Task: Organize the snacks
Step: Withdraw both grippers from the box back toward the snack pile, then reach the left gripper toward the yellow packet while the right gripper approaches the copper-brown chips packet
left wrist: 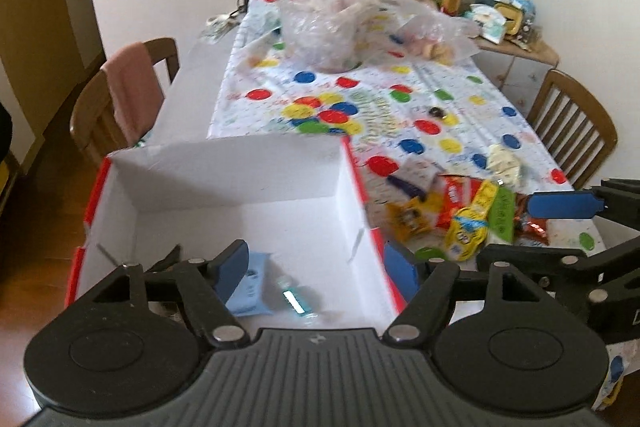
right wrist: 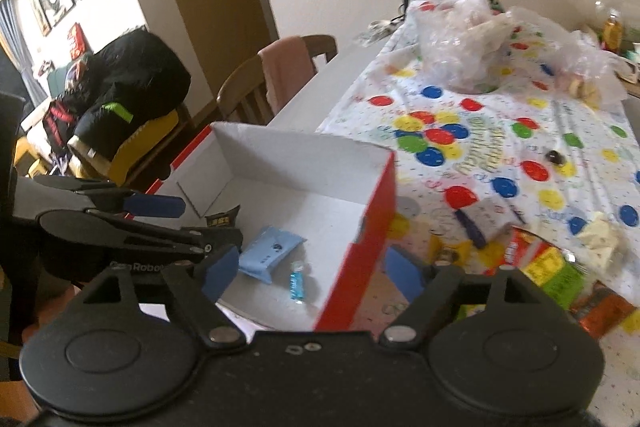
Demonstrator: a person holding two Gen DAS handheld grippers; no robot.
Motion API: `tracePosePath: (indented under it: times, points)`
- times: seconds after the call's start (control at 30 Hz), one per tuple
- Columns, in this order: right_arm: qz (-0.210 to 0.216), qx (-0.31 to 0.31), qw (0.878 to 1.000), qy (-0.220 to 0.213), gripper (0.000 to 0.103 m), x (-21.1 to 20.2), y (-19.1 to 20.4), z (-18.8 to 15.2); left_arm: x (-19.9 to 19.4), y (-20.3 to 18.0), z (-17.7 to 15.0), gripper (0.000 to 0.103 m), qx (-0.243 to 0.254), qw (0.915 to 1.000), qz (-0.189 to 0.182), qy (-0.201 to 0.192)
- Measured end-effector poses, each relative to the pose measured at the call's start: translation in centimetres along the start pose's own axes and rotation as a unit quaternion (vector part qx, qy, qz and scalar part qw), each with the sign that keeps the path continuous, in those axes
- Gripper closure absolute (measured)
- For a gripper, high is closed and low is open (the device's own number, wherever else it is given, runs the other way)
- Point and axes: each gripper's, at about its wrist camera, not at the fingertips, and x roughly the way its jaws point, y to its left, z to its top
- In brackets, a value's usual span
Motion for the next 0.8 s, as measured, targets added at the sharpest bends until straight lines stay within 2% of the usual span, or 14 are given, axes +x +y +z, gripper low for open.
tracePosePath:
  times: [0.2,0.27,0.43,0.6,0.8]
  points:
    - [-0.017,0.022,0.999,-0.017,0.017,-3.0,-3.4,-1.2,0.4,-3.4,0.2,0.026,-0.003,0.9996,-0.028,-0.001]
    - [-0.022,0.027,0.999,-0.020,0.007,-4.0,-4.8,-1.7,0.8,-4.8,0.2,0.025,-0.006,0.9993,-0.036,0.003]
    - [-0.044,0.039,0.998,-0.020,0.004,-6.1,-8.8,-3.3,2.1,-8.4,0.7,0.025,-0.007,0.9982,-0.057,0.017]
    - [-0.076,0.063,0.995,-0.013,0.001,-7.5,-13.1,-4.7,4.6,-11.2,1.4,0.025,-0.017,0.9980,-0.048,0.036]
    - [-0.097,0.126,0.987,-0.008,0.001,-8.0,-18.6,-5.8,8.2,-12.6,3.1,0.025,-0.045,0.9967,-0.026,0.063]
